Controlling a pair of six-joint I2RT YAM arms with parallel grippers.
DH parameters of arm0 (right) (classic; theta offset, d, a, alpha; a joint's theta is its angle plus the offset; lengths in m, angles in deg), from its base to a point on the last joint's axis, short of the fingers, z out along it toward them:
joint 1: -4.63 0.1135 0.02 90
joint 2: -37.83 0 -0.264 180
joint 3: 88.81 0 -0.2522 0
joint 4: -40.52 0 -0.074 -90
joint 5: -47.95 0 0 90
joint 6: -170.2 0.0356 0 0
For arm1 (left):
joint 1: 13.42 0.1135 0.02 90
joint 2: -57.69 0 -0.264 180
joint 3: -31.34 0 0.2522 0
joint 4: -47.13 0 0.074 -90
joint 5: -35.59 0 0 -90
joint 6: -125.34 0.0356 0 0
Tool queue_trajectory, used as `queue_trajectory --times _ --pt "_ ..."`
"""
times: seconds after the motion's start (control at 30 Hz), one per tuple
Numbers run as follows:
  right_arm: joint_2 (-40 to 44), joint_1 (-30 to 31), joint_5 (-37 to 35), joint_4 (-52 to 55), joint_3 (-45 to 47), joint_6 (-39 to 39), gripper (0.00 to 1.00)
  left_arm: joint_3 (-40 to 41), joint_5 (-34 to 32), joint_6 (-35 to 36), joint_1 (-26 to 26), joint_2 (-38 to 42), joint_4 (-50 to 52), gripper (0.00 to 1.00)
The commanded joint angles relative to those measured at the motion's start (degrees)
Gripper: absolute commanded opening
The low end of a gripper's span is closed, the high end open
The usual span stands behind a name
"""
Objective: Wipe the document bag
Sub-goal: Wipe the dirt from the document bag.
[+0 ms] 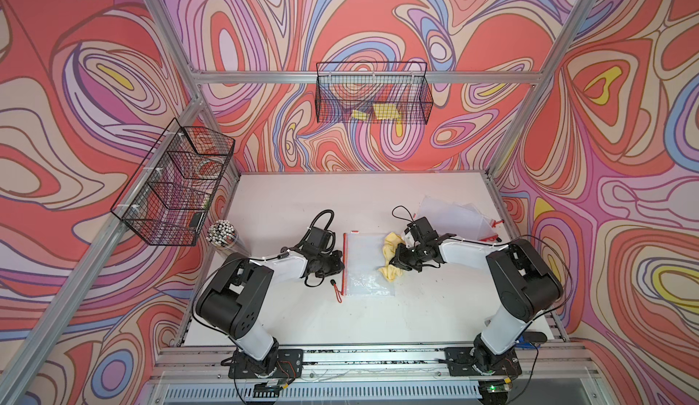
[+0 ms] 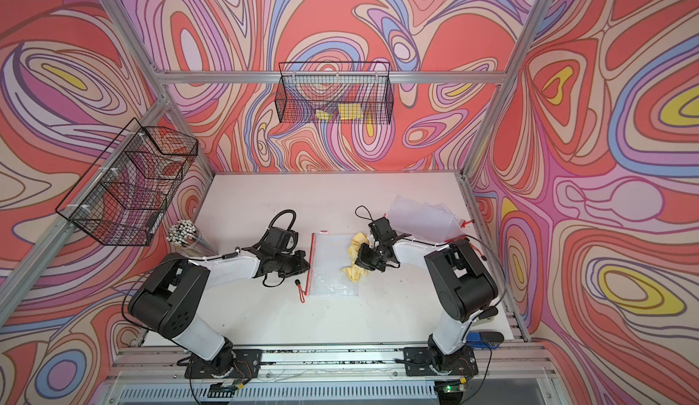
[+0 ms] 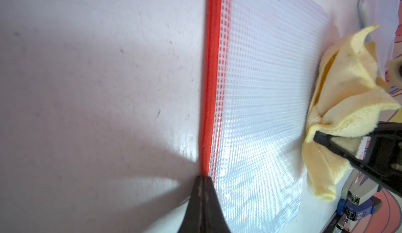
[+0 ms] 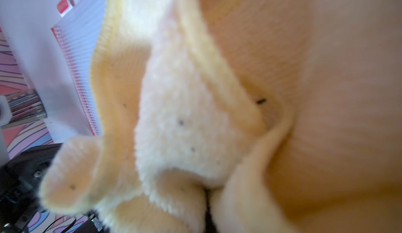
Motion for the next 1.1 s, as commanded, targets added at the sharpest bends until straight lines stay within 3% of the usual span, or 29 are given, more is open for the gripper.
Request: queue_trajectory --times 0.0,0.17,0.33,0.43,0.73,0.9,1.07 --pt "-0.23 8.81 -6.33 6.67 -3.16 0.51 0.00 0.36 -3.24 -0.25 0.55 -1.59 2.96 0.00" --pt "-8.09 20.09 -4.07 2.85 -10.53 5.87 0.00 -0.09 -3.20 -0.75 0.50 -2.43 2.72 0.00" --pt "-11.92 21.91 -2.07 -1.33 -9.52 9.51 0.00 -0.01 -3.70 -0.46 0.54 -1.99 3.42 0.00" --pt "-10.19 20.59 -4.59 1.68 -6.70 8.90 0.00 0.08 -4.42 -0.14 0.57 -1.48 4.16 0.00" --pt "5.02 7.67 -9.45 10.60 7.16 4.12 0.00 0.17 -6.26 0.81 0.84 0.03 5.84 0.00" --pt "3.83 12.58 -9.57 9.32 0.40 5.30 0.00 0.17 -5.59 0.28 0.83 -0.13 4.93 0.00" --pt "-7.42 22.15 -7.05 8.50 -14.21 6.39 0.00 0.20 -5.32 -0.34 0.82 -0.13 4.81 0.00"
